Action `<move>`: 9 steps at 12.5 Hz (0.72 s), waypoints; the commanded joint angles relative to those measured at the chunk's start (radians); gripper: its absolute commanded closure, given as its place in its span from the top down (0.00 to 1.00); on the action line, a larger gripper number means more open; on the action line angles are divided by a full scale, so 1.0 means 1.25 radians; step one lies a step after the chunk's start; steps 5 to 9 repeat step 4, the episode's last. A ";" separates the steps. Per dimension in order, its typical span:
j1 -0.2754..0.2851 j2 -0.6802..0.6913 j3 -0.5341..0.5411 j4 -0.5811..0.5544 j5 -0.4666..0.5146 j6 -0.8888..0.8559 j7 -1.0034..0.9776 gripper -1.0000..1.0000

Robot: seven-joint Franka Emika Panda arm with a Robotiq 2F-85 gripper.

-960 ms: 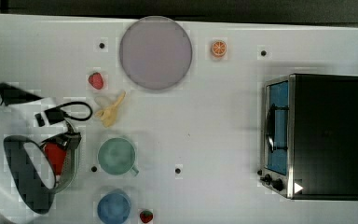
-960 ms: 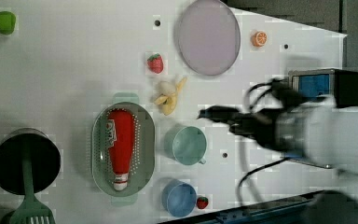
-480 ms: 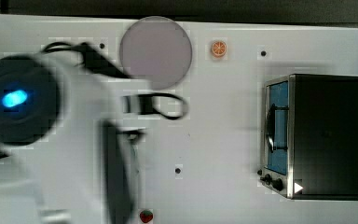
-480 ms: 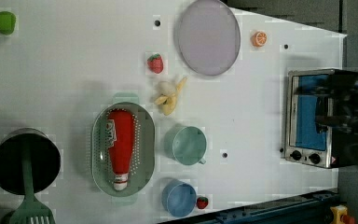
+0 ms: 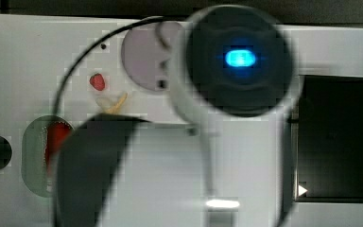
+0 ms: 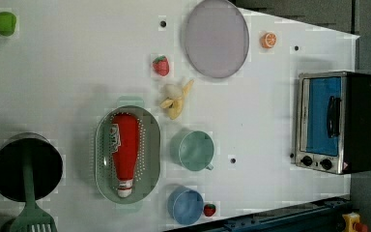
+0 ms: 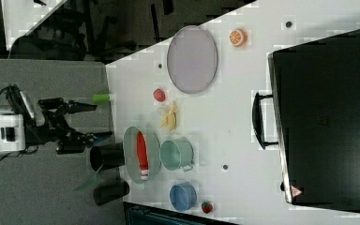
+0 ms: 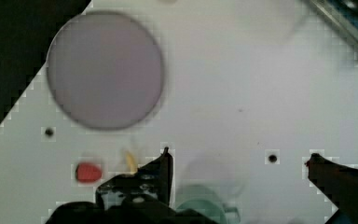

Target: Pick Ketchup from the table and place it in strainer.

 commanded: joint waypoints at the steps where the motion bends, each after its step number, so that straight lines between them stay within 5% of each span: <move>1: 0.006 0.016 0.003 0.002 -0.024 -0.009 -0.060 1.00; 9: 0.007 0.016 0.003 0.001 -0.024 -0.007 -0.055 1.00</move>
